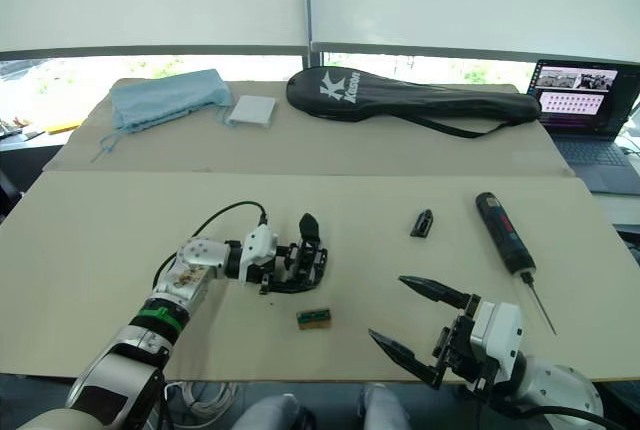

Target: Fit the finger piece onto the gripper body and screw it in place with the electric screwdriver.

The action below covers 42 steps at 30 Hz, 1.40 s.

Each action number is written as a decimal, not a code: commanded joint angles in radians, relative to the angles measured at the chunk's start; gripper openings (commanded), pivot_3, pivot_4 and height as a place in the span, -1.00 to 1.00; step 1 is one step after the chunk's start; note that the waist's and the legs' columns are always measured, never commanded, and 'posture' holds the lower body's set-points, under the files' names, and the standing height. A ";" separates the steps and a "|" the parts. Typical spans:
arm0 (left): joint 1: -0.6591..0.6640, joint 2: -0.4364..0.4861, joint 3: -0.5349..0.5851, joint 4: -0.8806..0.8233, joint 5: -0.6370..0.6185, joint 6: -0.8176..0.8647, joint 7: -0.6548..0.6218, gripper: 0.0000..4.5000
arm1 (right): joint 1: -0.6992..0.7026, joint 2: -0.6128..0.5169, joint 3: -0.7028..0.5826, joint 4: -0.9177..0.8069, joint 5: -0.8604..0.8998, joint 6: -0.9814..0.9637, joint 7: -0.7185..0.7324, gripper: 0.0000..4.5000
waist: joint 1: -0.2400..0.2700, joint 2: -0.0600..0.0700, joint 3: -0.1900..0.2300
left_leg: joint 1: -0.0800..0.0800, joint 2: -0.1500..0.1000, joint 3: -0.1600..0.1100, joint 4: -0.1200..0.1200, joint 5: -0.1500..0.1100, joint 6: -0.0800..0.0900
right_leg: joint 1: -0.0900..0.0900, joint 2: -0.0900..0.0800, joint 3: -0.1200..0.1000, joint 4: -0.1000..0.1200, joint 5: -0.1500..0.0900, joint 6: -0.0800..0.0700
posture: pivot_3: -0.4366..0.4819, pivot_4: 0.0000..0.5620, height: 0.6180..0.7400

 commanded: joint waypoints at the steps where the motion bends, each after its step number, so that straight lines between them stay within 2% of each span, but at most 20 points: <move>1: 0.007 0.024 0.000 0.012 0.023 0.017 0.005 0.04 | 0.002 0.004 -0.006 -0.029 -0.001 -0.014 0.001 1.00 | -0.001 0.000 0.000 | 0.000 0.000 0.000 0.000 0.000 0.000 | 0.000 0.000 0.000 0.000 0.000 0.000 | -0.05 -0.47 1.00; 2: 0.006 0.026 0.000 0.019 0.029 0.025 0.012 0.04 | 0.003 0.005 -0.006 -0.029 -0.002 -0.014 0.001 1.00 | -0.001 0.000 0.000 | 0.000 0.000 0.000 0.000 0.000 0.000 | 0.000 0.000 0.000 0.000 0.000 0.000 | -0.05 -0.47 1.00; 6: 0.025 0.039 0.010 0.008 0.019 0.035 0.007 0.89 | 0.020 0.005 -0.015 -0.040 0.017 0.000 -0.001 1.00 | -0.003 0.000 0.000 | 0.000 0.000 0.000 0.000 0.000 0.000 | 0.000 0.000 0.000 0.000 0.000 0.000 | -0.05 -0.47 1.00; 7: 0.032 0.048 0.017 0.006 0.016 0.032 0.011 0.97 | 0.025 0.005 -0.023 -0.045 0.018 0.004 -0.010 1.00 | -0.004 0.000 0.000 | 0.000 0.000 0.000 0.000 0.000 0.000 | 0.000 0.000 0.000 0.000 0.000 0.000 | -0.05 -0.47 1.00; 13: 0.115 0.135 0.108 -0.029 -0.055 0.016 -0.018 0.97 | 0.112 0.015 -0.094 -0.084 0.078 0.047 -0.057 1.00 | -0.026 0.001 -0.001 | 0.001 0.001 0.000 -0.001 0.000 0.000 | -0.001 0.000 0.000 0.001 0.000 -0.001 | -0.05 -0.47 1.00; 17: 0.183 0.202 0.241 -0.252 -0.257 0.242 -0.035 0.97 | 0.238 0.050 -0.154 -0.098 0.108 0.023 -0.049 1.00 | -0.025 0.001 -0.001 | 0.001 0.002 0.000 -0.003 0.000 -0.001 | -0.002 0.001 0.000 0.001 -0.001 -0.002 | -0.05 -0.47 1.00; 21: 0.185 0.339 0.293 -0.404 -0.325 0.378 -0.092 0.97 | 0.286 0.122 -0.204 -0.065 0.094 -0.025 -0.078 1.00 | -0.008 -0.002 0.001 | 0.000 0.002 0.000 -0.002 -0.003 -0.006 | -0.002 -0.001 0.000 0.000 -0.001 -0.001 | -0.05 -0.47 1.00; 24: 0.142 0.383 0.328 -0.444 -0.376 0.471 -0.079 0.97 | 0.270 0.150 -0.227 -0.030 0.034 -0.038 -0.108 1.00 | -0.001 -0.001 0.001 | 0.001 0.000 0.000 -0.002 -0.005 -0.008 | -0.002 0.000 0.000 0.000 -0.001 0.000 | -0.05 -0.47 1.00; 27: 0.106 0.400 0.338 -0.518 -0.427 0.565 -0.074 0.97 | 0.199 0.149 -0.239 -0.035 0.010 -0.018 -0.171 1.00 | -0.003 -0.001 0.001 | 0.001 -0.001 0.000 -0.002 -0.005 -0.008 | -0.001 0.000 0.001 0.000 -0.001 0.001 | -0.05 -0.47 1.00; 30: 0.071 0.384 0.350 -0.579 -0.492 0.680 -0.029 0.97 | 0.168 0.110 -0.242 -0.078 -0.003 0.111 -0.270 1.00 | -0.011 -0.001 0.001 | 0.001 -0.001 0.000 -0.002 -0.003 -0.011 | -0.001 0.002 0.001 0.001 -0.001 0.000 | -0.05 -0.47 1.00; 32: 0.046 0.380 0.346 -0.615 -0.521 0.730 -0.016 0.97 | 0.129 0.059 -0.258 -0.120 0.067 0.240 -0.346 1.00 | -0.016 -0.001 0.001 | 0.001 0.000 -0.001 -0.002 -0.002 -0.013 | -0.001 0.004 0.000 0.001 -0.002 -0.001 | -0.05 -0.47 1.00; 35: 0.008 0.361 0.338 -0.644 -0.528 0.747 0.009 0.97 | 0.005 -0.091 -0.301 -0.165 0.219 0.548 -0.533 1.00 | -0.028 -0.001 0.001 | 0.001 0.000 -0.001 -0.002 0.000 -0.016 | 0.000 0.003 0.001 0.002 -0.001 -0.002 | -0.05 -0.47 1.00; 38: -0.003 0.346 0.332 -0.655 -0.521 0.744 0.021 0.97 | -0.143 -0.189 -0.317 -0.157 0.451 0.747 -0.699 1.00 | -0.032 -0.001 0.001 | 0.002 0.001 0.000 -0.004 0.001 -0.019 | 0.000 0.004 0.001 0.001 -0.001 -0.004 | -0.05 -0.47 1.00; 41: 0.000 0.328 0.326 -0.660 -0.512 0.741 0.043 0.97 | -0.367 -0.295 -0.270 -0.080 0.701 0.900 -0.840 1.00 | -0.038 0.000 0.002 | 0.003 0.003 0.000 -0.004 0.002 -0.021 | -0.001 0.004 0.001 0.004 -0.002 -0.008 | -0.05 -0.47 1.00; 42: 0.007 0.320 0.321 -0.654 -0.497 0.719 0.047 0.97 | -0.456 -0.353 -0.217 -0.035 0.756 0.991 -0.897 1.00 | -0.034 0.000 0.003 | 0.002 0.003 0.000 -0.004 0.003 -0.021 | -0.002 0.004 0.001 0.004 -0.002 -0.009 | -0.05 -0.47 1.00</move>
